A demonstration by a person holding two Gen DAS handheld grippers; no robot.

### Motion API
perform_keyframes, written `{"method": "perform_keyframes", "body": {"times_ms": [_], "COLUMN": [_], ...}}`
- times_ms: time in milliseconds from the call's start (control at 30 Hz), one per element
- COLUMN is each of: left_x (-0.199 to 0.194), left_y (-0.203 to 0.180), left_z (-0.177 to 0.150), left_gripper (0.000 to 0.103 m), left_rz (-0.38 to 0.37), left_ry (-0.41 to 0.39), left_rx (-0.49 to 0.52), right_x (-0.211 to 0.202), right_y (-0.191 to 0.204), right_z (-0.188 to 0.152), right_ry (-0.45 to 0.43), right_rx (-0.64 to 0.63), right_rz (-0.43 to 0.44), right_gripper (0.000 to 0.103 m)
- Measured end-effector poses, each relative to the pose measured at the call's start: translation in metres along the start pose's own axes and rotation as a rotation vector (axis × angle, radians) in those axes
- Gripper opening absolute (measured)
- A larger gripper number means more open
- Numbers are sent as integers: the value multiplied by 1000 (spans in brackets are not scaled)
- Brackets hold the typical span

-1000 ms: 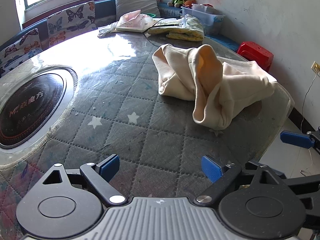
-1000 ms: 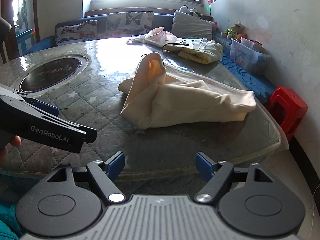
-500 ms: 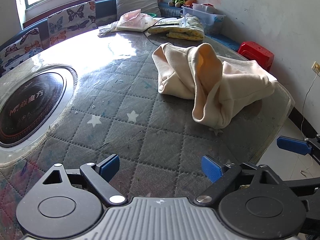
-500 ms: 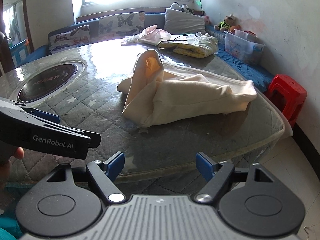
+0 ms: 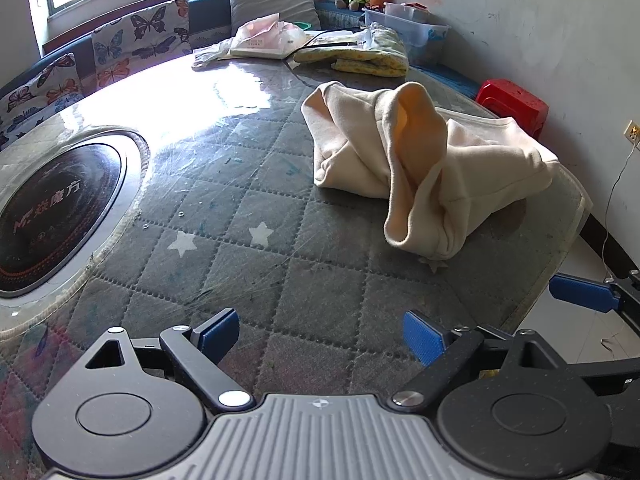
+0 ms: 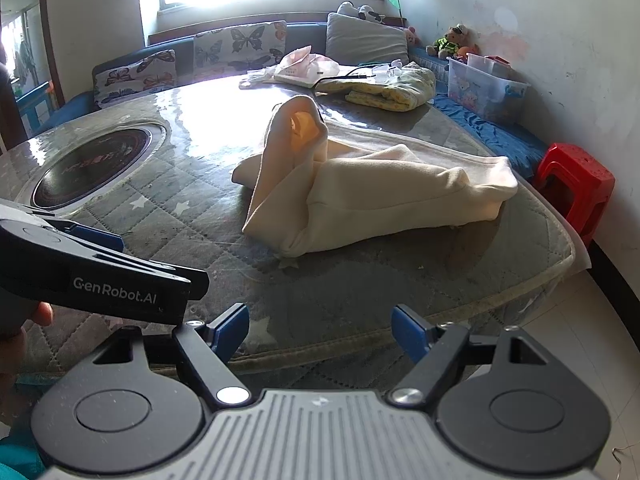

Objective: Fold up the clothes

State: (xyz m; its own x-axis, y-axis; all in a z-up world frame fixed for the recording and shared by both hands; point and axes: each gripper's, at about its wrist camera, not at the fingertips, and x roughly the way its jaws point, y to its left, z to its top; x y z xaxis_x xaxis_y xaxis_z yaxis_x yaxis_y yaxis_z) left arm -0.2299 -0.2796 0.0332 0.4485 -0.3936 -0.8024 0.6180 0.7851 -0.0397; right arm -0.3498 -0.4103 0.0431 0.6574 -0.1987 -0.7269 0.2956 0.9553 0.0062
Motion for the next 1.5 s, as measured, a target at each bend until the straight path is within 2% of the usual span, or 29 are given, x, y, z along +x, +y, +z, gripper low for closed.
{"method": "perform_keyframes", "body": {"times_ms": [633,1067,1267,1500], "left_x": [10,15,19,22], "left_y": [-6,-9,-10,-12], "left_z": [17,45,60,80], "left_gripper": [91,90,86,74], "left_rz": [6,4,-2,-28], "left_ry": [9,-19,-30,-52], "left_rx": [11,17,16,7], "right_x": [11,21,25,25], "right_y": [-9,-22,-29,-39], "right_z": [10,27,38,53], "right_ry": [4,-15,-28,-60], "right_rx": [8,14,16,29], "right_rz": [-1,-8,-13,-11], "right_gripper": [80,79,79,70]}}
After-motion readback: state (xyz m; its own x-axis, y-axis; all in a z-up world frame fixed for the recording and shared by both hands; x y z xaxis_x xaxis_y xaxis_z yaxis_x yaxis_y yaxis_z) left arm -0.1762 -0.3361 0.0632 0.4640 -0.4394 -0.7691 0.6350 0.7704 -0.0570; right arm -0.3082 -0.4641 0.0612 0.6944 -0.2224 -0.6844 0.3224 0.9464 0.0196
